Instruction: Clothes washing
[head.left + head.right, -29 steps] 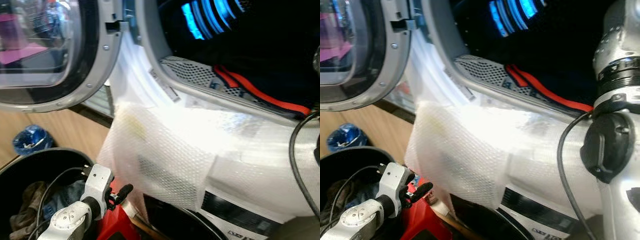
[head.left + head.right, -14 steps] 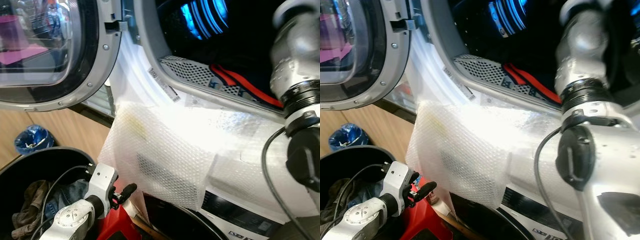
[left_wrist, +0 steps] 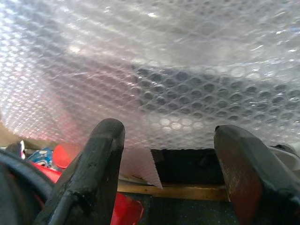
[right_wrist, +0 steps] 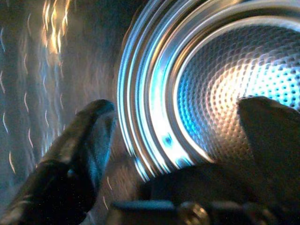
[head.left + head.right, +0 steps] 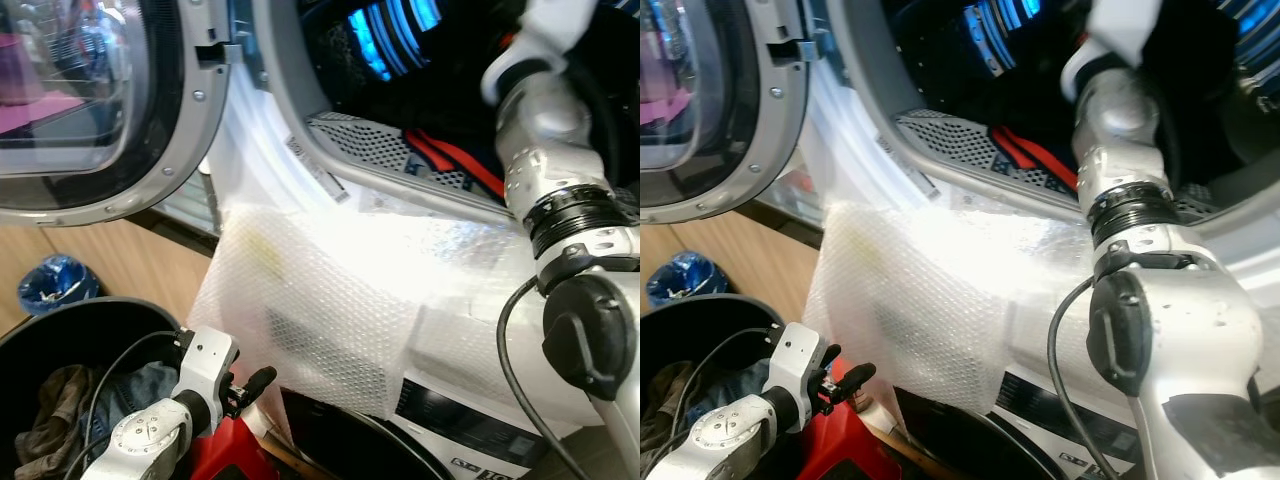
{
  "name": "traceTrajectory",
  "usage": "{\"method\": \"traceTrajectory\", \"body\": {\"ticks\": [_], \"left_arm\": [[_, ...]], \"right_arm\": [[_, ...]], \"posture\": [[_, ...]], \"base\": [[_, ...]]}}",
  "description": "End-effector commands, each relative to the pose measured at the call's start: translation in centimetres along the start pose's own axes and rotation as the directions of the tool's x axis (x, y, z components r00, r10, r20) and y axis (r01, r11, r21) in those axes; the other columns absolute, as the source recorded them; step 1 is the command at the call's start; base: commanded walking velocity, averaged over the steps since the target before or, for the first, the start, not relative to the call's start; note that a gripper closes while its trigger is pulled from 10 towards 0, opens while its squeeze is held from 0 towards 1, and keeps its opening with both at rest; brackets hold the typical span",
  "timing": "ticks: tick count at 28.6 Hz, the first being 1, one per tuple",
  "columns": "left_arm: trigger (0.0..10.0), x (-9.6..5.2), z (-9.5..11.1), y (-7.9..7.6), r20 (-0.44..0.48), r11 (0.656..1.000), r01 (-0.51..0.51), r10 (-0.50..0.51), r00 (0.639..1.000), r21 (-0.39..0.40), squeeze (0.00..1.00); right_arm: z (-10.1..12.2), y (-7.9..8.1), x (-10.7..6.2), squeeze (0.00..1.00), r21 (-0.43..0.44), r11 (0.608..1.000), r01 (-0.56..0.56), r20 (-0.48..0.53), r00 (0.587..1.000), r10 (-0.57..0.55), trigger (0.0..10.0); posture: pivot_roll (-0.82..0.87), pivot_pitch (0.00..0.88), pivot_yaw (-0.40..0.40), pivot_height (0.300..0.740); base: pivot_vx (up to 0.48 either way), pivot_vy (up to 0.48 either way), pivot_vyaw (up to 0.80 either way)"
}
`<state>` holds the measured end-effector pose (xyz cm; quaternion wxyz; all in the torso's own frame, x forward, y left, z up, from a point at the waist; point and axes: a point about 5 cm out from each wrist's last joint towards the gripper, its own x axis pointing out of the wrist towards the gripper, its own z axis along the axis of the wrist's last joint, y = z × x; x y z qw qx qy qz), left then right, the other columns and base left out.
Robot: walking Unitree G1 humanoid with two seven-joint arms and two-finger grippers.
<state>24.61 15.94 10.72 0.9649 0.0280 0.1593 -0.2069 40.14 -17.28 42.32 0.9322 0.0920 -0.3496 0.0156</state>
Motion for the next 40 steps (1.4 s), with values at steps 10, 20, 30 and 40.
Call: {"method": "traceTrajectory", "body": {"ticks": [10,20,30,40], "left_arm": [[10.0,0.4,-0.4,-0.1,-0.009,1.000,0.008,-0.008,1.000,0.000,0.00],[10.0,0.9,-1.0,-0.4,-0.022,1.000,0.024,-0.024,0.999,-0.007,0.00],[10.0,1.5,-1.2,-0.6,-0.019,0.999,0.040,-0.041,0.999,-0.018,0.00],[10.0,0.7,-0.3,0.2,0.050,0.999,-0.036,0.037,0.998,-0.018,0.00]], "right_arm": [[3.8,1.4,-2.1,0.00,0.321,0.844,-0.430,0.281,0.894,0.349,10.0],[7.3,4.6,-11.9,0.00,0.472,0.214,-0.855,0.385,0.418,0.823,10.0],[6.4,8.0,-21.1,0.00,0.805,-0.325,-0.497,0.505,0.286,0.814,10.0],[-6.4,4.3,-31.0,0.00,0.998,0.063,0.032,-0.070,0.309,0.949,10.0]], "posture": [[0.11,0.092,-0.039,0.740],[0.07,0.088,-0.045,0.740],[0.02,0.091,-0.056,0.740],[0.06,0.095,-0.076,0.740]], "base": [[0.000,0.000,0.00],[0.000,0.000,0.00],[0.000,0.000,0.00],[0.000,0.000,0.00]]}}
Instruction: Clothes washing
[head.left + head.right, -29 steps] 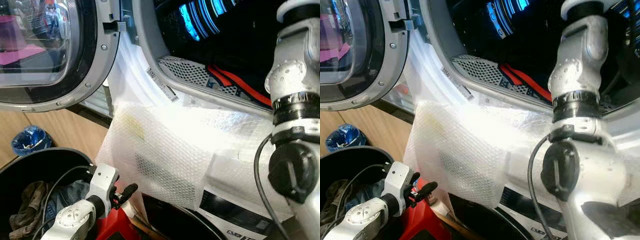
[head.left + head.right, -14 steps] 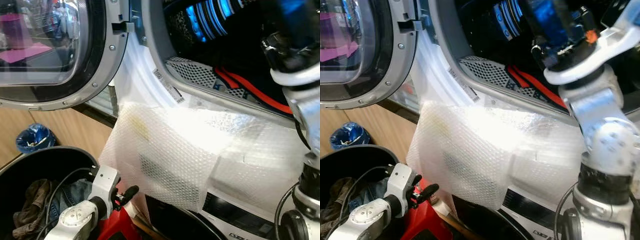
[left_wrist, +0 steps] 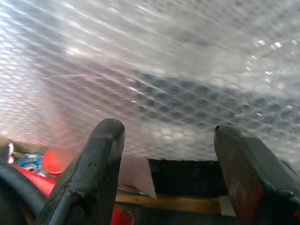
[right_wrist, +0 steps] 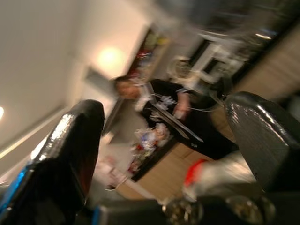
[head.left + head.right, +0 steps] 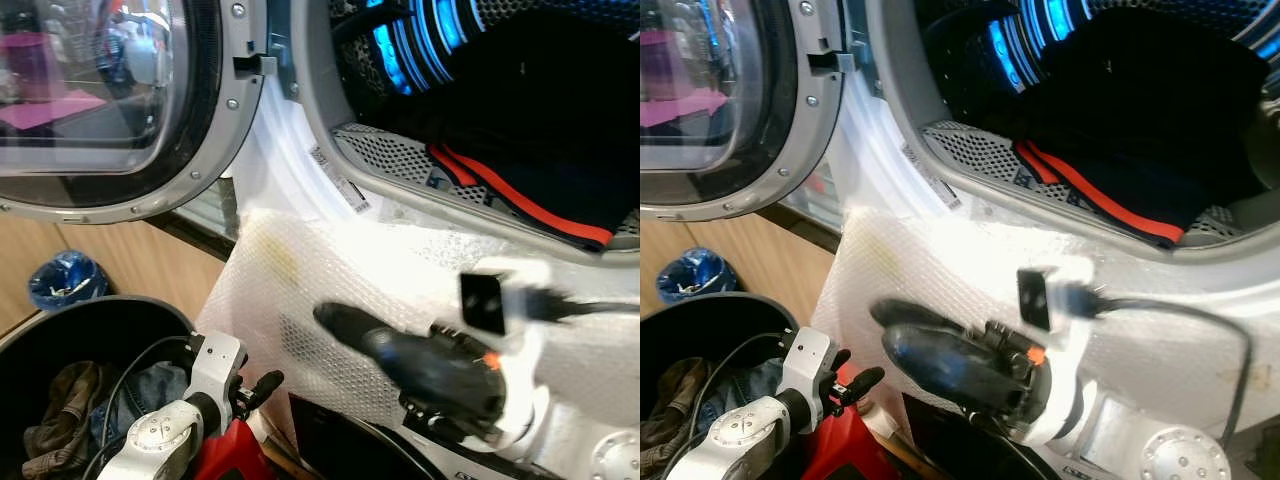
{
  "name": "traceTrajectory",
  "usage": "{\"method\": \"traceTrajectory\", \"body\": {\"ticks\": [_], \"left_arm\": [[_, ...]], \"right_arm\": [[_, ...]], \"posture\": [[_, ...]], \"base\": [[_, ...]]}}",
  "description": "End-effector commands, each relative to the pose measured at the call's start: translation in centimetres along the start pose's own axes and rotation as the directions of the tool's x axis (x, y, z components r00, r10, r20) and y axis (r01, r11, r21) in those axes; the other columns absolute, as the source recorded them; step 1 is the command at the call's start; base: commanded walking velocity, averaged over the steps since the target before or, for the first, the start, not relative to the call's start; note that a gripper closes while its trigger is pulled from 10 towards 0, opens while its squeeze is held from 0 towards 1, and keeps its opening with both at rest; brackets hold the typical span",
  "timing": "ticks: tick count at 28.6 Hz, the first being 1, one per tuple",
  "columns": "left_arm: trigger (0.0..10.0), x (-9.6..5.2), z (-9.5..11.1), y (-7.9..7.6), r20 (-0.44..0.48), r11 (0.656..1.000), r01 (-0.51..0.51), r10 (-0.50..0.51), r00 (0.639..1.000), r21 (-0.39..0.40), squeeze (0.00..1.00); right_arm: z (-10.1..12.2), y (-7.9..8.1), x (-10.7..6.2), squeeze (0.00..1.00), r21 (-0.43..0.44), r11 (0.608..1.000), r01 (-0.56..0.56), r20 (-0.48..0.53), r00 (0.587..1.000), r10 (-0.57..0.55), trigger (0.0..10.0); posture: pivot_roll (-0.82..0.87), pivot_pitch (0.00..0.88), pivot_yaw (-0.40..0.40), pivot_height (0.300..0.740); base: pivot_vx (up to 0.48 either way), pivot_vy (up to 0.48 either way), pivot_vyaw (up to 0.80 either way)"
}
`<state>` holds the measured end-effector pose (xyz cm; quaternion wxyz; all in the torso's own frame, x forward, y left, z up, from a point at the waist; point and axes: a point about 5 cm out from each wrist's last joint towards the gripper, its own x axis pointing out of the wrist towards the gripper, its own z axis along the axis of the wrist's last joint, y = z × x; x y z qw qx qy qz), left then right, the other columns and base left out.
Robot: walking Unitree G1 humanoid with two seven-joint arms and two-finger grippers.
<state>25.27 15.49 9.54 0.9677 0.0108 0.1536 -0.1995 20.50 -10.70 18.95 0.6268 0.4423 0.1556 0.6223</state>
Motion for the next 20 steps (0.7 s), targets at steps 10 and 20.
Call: {"method": "traceTrajectory", "body": {"ticks": [10,20], "left_arm": [[10.0,-3.3,4.0,0.4,0.187,0.991,-0.115,0.099,0.977,0.075,0.00],[10.0,-2.8,1.7,-1.3,0.123,0.992,-0.071,0.058,0.991,0.104,0.00]], "right_arm": [[-8.2,-12.7,-10.8,0.00,-0.072,0.643,0.762,-0.126,0.633,-0.764,10.0],[-14.3,-16.6,-18.6,0.00,-0.036,-0.062,0.997,-0.114,-0.066,-0.991,10.0]], "posture": [[0.14,0.087,-0.089,0.740],[0.22,0.036,-0.124,0.740]], "base": [[0.000,0.000,0.00],[0.000,0.000,0.00]]}}
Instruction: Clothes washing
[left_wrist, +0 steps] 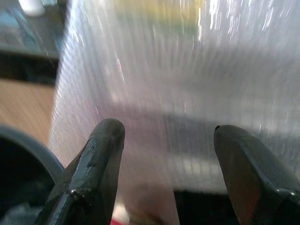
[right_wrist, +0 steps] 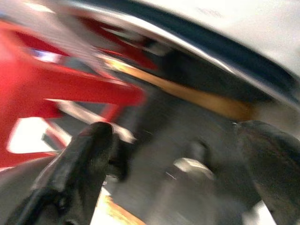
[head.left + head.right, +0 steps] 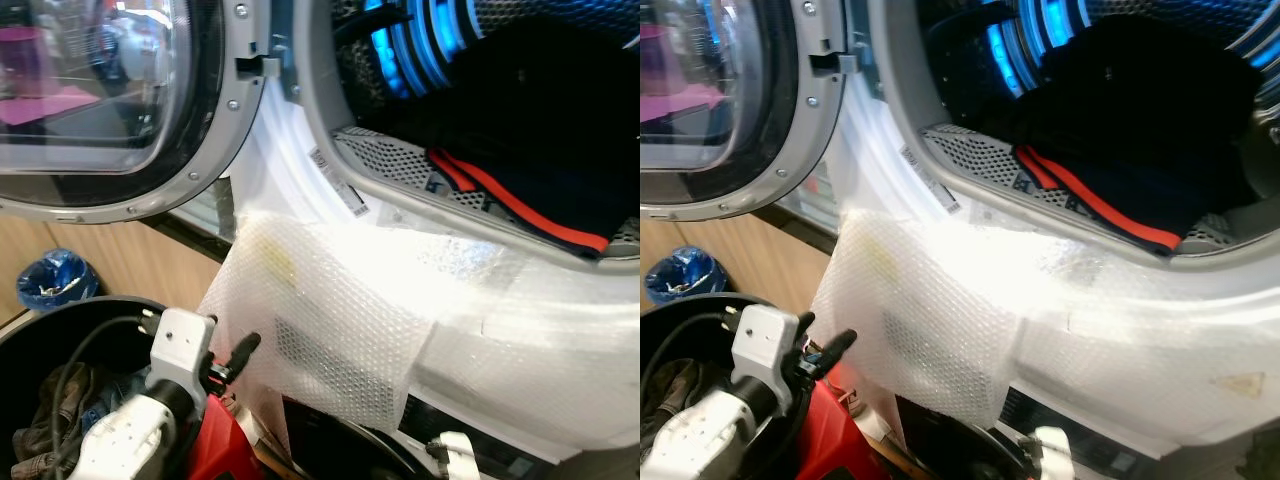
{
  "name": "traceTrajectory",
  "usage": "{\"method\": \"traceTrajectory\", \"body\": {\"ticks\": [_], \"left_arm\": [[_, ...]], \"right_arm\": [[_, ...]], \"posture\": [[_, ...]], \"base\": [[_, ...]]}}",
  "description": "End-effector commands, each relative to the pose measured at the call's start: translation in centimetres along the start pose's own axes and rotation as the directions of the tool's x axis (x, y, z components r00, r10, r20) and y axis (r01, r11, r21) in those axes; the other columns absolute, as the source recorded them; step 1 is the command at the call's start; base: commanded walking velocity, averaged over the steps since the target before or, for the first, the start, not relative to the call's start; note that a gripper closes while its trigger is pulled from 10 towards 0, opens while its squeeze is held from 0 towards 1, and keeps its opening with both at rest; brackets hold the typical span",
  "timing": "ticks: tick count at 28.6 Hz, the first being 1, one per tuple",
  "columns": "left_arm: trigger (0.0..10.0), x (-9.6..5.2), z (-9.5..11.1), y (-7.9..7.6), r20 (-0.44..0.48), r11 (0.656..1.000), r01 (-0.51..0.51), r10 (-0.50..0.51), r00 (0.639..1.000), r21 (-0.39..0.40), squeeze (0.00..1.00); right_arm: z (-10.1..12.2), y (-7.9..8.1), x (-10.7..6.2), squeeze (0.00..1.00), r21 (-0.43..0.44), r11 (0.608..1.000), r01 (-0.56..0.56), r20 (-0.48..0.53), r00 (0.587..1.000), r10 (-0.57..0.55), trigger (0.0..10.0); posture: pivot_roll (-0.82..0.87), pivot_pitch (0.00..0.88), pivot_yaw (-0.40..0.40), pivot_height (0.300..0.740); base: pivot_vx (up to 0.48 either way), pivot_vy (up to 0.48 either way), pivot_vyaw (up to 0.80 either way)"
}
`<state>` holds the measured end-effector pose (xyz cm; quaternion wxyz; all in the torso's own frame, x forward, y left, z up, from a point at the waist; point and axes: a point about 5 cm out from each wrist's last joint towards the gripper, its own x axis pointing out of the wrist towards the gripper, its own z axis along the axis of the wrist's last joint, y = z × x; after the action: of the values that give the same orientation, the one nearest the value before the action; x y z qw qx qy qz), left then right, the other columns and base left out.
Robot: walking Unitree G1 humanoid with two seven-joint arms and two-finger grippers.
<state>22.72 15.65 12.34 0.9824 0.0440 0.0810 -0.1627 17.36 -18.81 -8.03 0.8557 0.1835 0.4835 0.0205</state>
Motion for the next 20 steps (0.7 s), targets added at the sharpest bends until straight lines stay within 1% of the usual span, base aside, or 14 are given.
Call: {"method": "traceTrajectory", "body": {"ticks": [1,4,5,6,7,10,11,12,13,15,17,18,19,20], "left_arm": [[10.0,0.5,-0.6,-1.2,-0.033,0.996,0.094,-0.093,0.995,0.012,0.00],[10.0,0.9,-1.8,-3.4,-0.118,0.957,0.290,-0.287,0.951,0.007,0.00],[10.0,1.2,-2.9,-4.8,-0.173,0.916,0.399,-0.388,0.905,0.032,0.00],[10.0,1.2,-2.9,-4.8,-0.173,0.916,0.399,-0.388,0.905,0.032,0.00],[10.0,1.4,-4.2,-5.9,-0.218,0.878,0.479,-0.469,0.856,-0.007,0.00],[10.0,2.0,-7.1,-7.3,-0.309,0.824,0.567,-0.543,0.781,-0.014,0.00],[10.0,2.1,-7.6,-7.6,-0.325,0.815,0.579,-0.554,0.766,-0.025,0.00],[10.0,2.4,-9.2,-8.5,-0.381,0.780,0.625,-0.590,0.712,-0.040,0.00],[10.0,2.4,-9.2,-8.5,-0.381,0.780,0.625,-0.590,0.712,-0.040,0.00],[10.0,2.8,-10.9,-9.7,-0.426,0.758,0.648,-0.613,0.665,-0.079,0.00],[10.0,3.6,-12.5,-10.7,-0.464,0.772,0.622,-0.602,0.650,-0.130,0.00],[10.0,3.6,-12.5,-10.7,-0.464,0.772,0.622,-0.602,0.650,-0.130,0.00],[10.0,4.3,-13.3,-11.0,-0.476,0.810,0.565,-0.563,0.675,-0.157,0.00],[10.0,4.6,-13.6,-11.0,-0.478,0.829,0.528,-0.545,0.689,-0.184,0.00]], "right_arm": [[0.1,-1.1,-0.1,0.00,0.038,0.995,0.093,0.032,0.995,-0.095,10.0],[-0.1,-1.0,0.1,0.00,0.069,0.990,0.123,0.040,0.991,-0.126,10.0],[-0.1,-0.6,0.3,0.00,0.065,0.991,0.114,0.044,0.992,-0.117,10.0],[-0.1,-0.6,0.3,0.00,0.065,0.991,0.114,0.044,0.992,-0.117,10.0],[-0.1,-0.3,0.5,0.00,0.042,0.993,0.113,0.047,0.992,-0.115,10.0],[-0.1,0.0,0.7,0.00,0.022,0.993,0.118,0.051,0.992,-0.119,10.0],[-0.1,0.0,0.7,0.00,0.025,0.993,0.119,0.053,0.991,-0.121,10.0],[-0.1,0.0,0.7,0.00,0.033,0.991,0.128,0.058,0.990,-0.129,10.0],[-0.1,0.0,0.7,0.00,0.033,0.991,0.128,0.058,0.990,-0.129,10.0],[0.0,0.0,0.7,0.00,0.034,0.988,0.149,0.064,0.986,-0.151,10.0],[-0.1,-0.3,0.7,0.00,0.031,0.982,0.186,0.064,0.980,-0.188,10.0],[-0.1,-0.3,0.7,0.00,0.031,0.982,0.186,0.064,0.980,-0.188,10.0],[-0.3,-0.5,0.6,0.00,0.014,0.975,0.221,0.062,0.973,-0.221,10.0],[-0.4,-0.7,0.5,0.00,0.008,0.969,0.245,0.060,0.968,-0.245,10.0]], "posture": [[0.23,0.033,-0.124,0.740],[0.23,0.033,-0.118,0.740],[0.23,0.027,-0.108,0.740],[0.23,0.027,-0.108,0.740],[0.22,0.025,-0.101,0.740],[0.18,0.015,-0.074,0.740],[0.18,0.015,-0.074,0.740],[0.17,0.014,-0.065,0.740],[0.17,0.014,-0.065,0.740],[0.14,0.005,-0.052,0.740],[0.12,0.000,-0.040,0.740],[0.12,0.000,-0.040,0.740],[0.11,0.000,-0.036,0.740],[0.11,0.000,-0.031,0.740]], "base": [[0.000,0.000,0.00],[0.000,0.000,0.00],[0.000,0.000,0.00],[0.000,0.000,0.00],[0.000,0.000,0.00],[0.000,0.000,0.00],[0.000,0.000,0.00],[0.000,0.000,0.00],[0.000,0.000,0.00],[0.000,0.000,0.00],[0.000,0.000,0.00],[0.000,0.000,0.00],[0.000,0.000,0.00],[0.000,0.000,0.00]]}}
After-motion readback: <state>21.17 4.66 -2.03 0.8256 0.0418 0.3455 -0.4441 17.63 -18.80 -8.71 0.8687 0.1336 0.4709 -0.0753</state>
